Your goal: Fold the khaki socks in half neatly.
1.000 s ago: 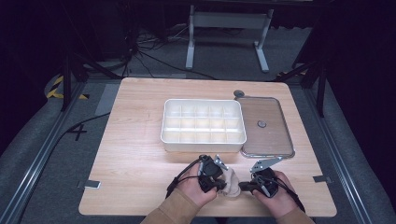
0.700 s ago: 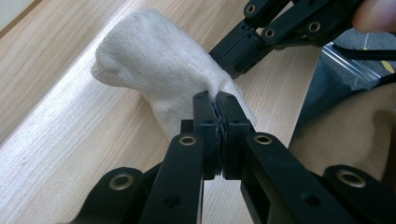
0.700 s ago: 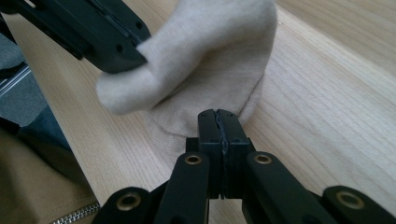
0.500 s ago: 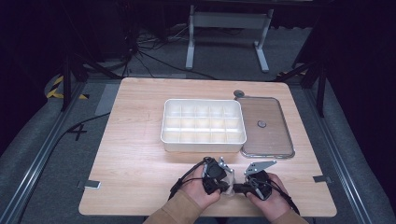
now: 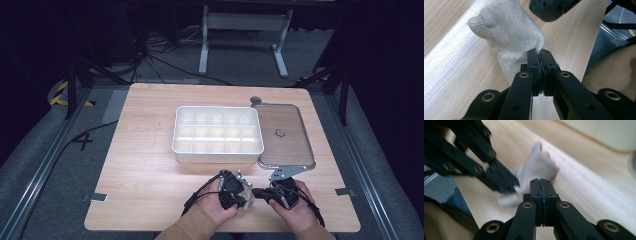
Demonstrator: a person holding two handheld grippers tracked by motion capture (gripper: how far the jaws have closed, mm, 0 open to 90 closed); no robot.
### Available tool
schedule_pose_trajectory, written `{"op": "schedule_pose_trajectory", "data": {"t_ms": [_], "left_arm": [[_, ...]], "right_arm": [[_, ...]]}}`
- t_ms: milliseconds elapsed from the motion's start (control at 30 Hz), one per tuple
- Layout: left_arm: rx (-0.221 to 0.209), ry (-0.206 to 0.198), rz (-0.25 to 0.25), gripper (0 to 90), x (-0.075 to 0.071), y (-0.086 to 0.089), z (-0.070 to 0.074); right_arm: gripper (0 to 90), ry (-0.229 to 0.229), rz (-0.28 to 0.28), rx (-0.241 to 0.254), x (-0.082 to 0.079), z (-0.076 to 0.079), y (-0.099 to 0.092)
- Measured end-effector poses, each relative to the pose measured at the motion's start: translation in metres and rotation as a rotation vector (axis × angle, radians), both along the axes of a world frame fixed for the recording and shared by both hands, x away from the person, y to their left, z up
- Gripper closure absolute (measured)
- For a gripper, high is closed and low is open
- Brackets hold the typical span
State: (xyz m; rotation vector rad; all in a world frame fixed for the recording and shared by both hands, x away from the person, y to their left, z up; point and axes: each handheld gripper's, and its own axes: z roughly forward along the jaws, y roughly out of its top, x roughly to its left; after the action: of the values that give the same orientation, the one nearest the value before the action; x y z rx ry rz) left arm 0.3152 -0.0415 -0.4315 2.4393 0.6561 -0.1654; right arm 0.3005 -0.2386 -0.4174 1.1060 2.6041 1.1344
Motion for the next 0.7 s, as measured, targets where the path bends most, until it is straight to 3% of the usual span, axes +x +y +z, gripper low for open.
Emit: {"op": "schedule_pose_trajectory", "data": {"t_ms": [133,300,333,500,633,700], "left_arm": [[-0.001,-0.012,-0.007,87.3,-0.001,-0.002,-0.001],[0.012,-0.007,-0.017,86.5,-0.001,-0.001,0.002],[-0.015,-0.013,-0.006,86.1,-0.002,-0.001,0.000],[-0.060,-0.002,-0.025,78.2,-0.003,0.002,0.004],[-0.104,-0.025,-0.008,78.0,-0.003,0.011,0.015],[-0.093,0.009,-0.004,77.8,-0.001,0.012,0.015]], "right_arm": [[90.0,-0.010,0.015,0.042,0.004,0.002,0.009],[90.0,-0.004,-0.002,0.051,0.008,-0.003,0.011],[90.0,0.000,-0.009,0.043,0.009,-0.005,0.010],[89.9,0.035,-0.029,0.009,0.011,-0.019,0.009],[89.9,0.034,-0.028,0.000,0.010,-0.019,0.009],[89.9,0.032,-0.029,-0.003,0.009,-0.019,0.009]]}}
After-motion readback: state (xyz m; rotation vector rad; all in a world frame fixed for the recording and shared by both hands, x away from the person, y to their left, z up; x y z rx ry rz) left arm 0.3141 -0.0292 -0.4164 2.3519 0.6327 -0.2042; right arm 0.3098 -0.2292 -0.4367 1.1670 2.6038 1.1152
